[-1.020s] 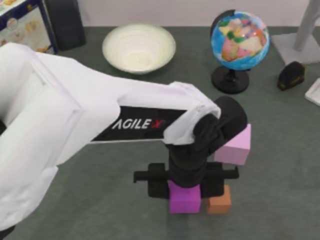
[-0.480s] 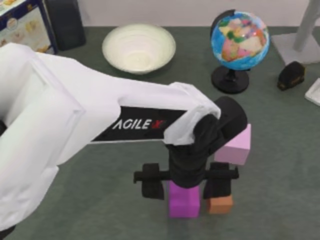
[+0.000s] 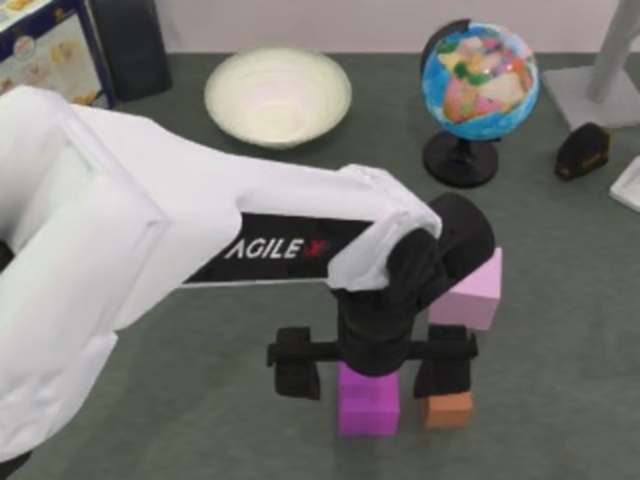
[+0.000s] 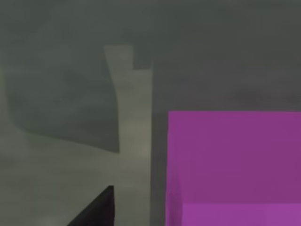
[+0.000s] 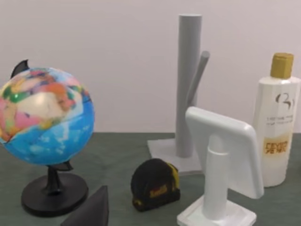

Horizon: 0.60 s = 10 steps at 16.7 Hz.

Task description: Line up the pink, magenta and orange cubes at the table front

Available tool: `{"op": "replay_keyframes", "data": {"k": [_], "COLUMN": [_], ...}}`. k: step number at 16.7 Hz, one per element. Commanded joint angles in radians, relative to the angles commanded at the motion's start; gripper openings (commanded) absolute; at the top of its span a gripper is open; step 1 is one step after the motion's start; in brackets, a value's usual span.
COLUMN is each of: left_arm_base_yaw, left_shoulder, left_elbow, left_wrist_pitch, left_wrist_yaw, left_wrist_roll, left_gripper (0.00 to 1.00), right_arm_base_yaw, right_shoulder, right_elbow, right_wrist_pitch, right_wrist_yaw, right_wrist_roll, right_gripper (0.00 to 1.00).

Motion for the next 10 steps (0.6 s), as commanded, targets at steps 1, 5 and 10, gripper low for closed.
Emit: {"op": "replay_keyframes", "data": {"k": [1, 5, 10], "left_arm_base_yaw": [0.000, 0.001, 0.016], "left_shoulder": [-0.001, -0.041, -0.097], "left_elbow": [0.003, 0.071, 0.144], "left_wrist_pitch": [-0.003, -0.118, -0.241], "left_wrist_yaw": [0.000, 0.002, -0.001], "left_wrist_roll": [0.000, 0.000, -0.005], "left_gripper": [1.00, 1.00, 1.00], "right_arm_base_yaw": [0.000, 0.000, 0.000], "right_shoulder": [0.000, 0.000, 0.000], "right_elbow": [0.000, 0.000, 0.000], "right_wrist_pitch": [0.000, 0.000, 0.000], "right_wrist_yaw": [0.000, 0.000, 0.000], "right_wrist_roll": [0.000, 0.000, 0.000], "right_gripper": [1.00, 1.00, 1.00]}}
